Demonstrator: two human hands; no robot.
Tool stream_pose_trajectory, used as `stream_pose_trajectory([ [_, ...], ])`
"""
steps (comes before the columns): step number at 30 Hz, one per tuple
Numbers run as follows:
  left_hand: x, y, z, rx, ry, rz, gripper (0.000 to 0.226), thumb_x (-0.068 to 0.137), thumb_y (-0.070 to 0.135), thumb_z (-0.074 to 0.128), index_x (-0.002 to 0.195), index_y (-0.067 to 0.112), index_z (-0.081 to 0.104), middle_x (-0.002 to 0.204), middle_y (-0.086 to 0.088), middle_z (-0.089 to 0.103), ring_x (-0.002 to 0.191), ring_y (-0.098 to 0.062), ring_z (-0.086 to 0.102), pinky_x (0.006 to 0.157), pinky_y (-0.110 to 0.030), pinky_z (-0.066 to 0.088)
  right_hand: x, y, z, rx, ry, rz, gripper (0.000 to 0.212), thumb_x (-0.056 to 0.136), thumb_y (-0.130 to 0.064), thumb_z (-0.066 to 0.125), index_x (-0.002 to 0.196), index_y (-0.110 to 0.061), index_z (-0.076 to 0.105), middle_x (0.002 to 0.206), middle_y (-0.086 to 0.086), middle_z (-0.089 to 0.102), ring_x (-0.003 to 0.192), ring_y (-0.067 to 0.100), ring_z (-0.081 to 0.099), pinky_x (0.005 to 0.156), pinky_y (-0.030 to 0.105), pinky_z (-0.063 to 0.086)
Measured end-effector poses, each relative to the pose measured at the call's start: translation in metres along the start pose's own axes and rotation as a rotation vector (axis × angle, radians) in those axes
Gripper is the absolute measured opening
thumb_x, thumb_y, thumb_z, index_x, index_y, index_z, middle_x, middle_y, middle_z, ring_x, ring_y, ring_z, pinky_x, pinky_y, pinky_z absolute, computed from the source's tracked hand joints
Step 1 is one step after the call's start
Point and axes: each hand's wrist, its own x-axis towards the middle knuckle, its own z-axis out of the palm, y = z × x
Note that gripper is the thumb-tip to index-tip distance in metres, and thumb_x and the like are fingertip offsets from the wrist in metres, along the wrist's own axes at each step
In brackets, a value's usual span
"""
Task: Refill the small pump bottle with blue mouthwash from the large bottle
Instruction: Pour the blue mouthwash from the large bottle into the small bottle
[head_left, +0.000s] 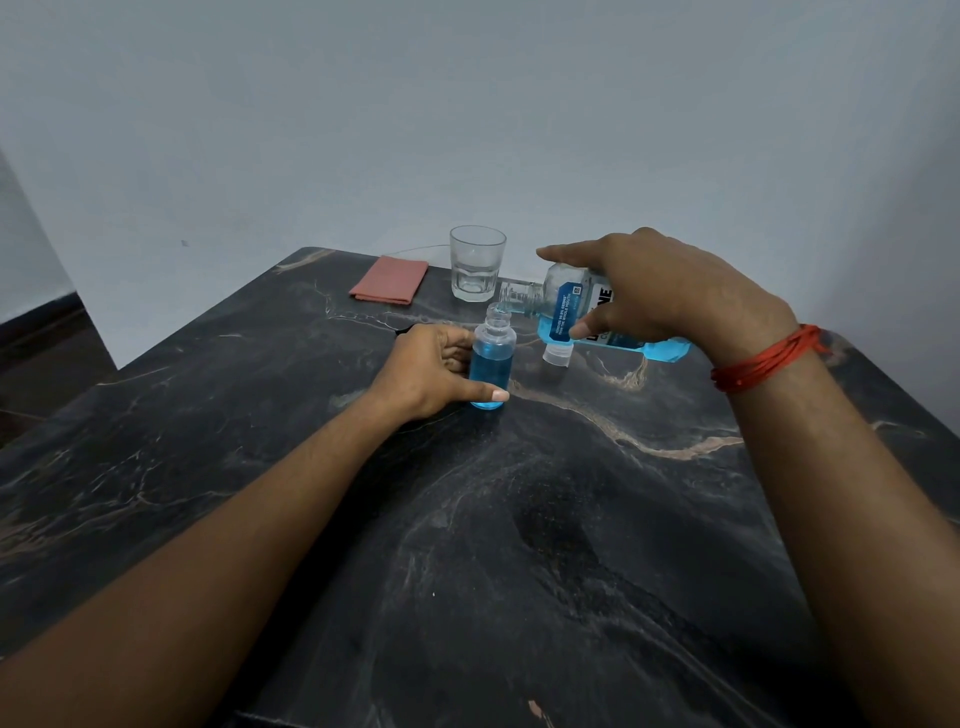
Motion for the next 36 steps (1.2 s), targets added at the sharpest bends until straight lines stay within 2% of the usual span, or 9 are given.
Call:
stream_pose_trajectory([
  [8,0.0002,0.0001,-0.0003,0.014,-0.003,0.01,0.068,0.059,0.021,0.094,0.121,0.017,0.069,0.118,0.0,0.075,0.1,-0.006,0.072,0.09,-0.025,0.059,0.0001,-0.0013,-0.0005,-0.007,-0.006,0.003,0.087,0.08,-0.04,0.079,0.152,-0.045,0.03,0.138,-0.001,0.06,0.123,0.025,0.056,0.095,0.046,0.051],
  [12,-0.0001,-0.0001,-0.0005,0.008,-0.002,0.009,0.067,0.059,0.02,0.095,0.12,0.017,0.069,0.117,-0.001,0.075,0.1,-0.007,0.073,0.091,-0.029,0.059,0.0002,-0.0015,-0.0007,-0.01,-0.004,0.004,0.087,0.08,-0.04,0.079,0.152,-0.045,0.03,0.139,0.0,0.06,0.124,0.025,0.055,0.095,0.045,0.05],
  [17,0.0003,-0.0004,-0.0001,0.004,-0.002,0.017,0.065,0.058,0.02,0.094,0.118,0.02,0.069,0.115,0.003,0.075,0.095,0.0,0.072,0.083,-0.018,0.059,0.0005,-0.0013,-0.0004,-0.016,0.004,0.001,0.087,0.08,-0.039,0.079,0.152,-0.044,0.031,0.139,-0.001,0.06,0.125,0.025,0.054,0.093,0.044,0.049],
  [22,-0.0002,-0.0013,0.0003,-0.016,-0.002,0.02,0.064,0.057,0.019,0.095,0.116,0.019,0.07,0.112,0.001,0.077,0.094,-0.003,0.074,0.087,-0.025,0.06,0.0007,-0.0012,-0.0008,-0.01,-0.006,0.005,0.088,0.08,-0.039,0.079,0.152,-0.044,0.03,0.139,-0.001,0.06,0.126,0.025,0.053,0.093,0.043,0.048],
  [31,0.0005,-0.0014,0.0003,-0.009,-0.004,0.017,0.065,0.058,0.019,0.095,0.118,0.019,0.07,0.113,0.003,0.076,0.093,-0.001,0.072,0.083,-0.018,0.059,0.0008,-0.0021,-0.001,-0.016,0.0,0.0,0.087,0.08,-0.039,0.079,0.152,-0.044,0.031,0.14,-0.002,0.059,0.126,0.025,0.053,0.092,0.042,0.048],
  [36,0.0011,-0.0021,0.0004,-0.015,0.0,0.014,0.066,0.057,0.019,0.096,0.119,0.017,0.07,0.112,0.002,0.077,0.095,-0.004,0.073,0.088,-0.025,0.059,0.0016,-0.0028,-0.0012,-0.019,-0.005,0.0,0.087,0.08,-0.039,0.079,0.153,-0.043,0.03,0.141,-0.001,0.058,0.127,0.026,0.051,0.094,0.044,0.047],
])
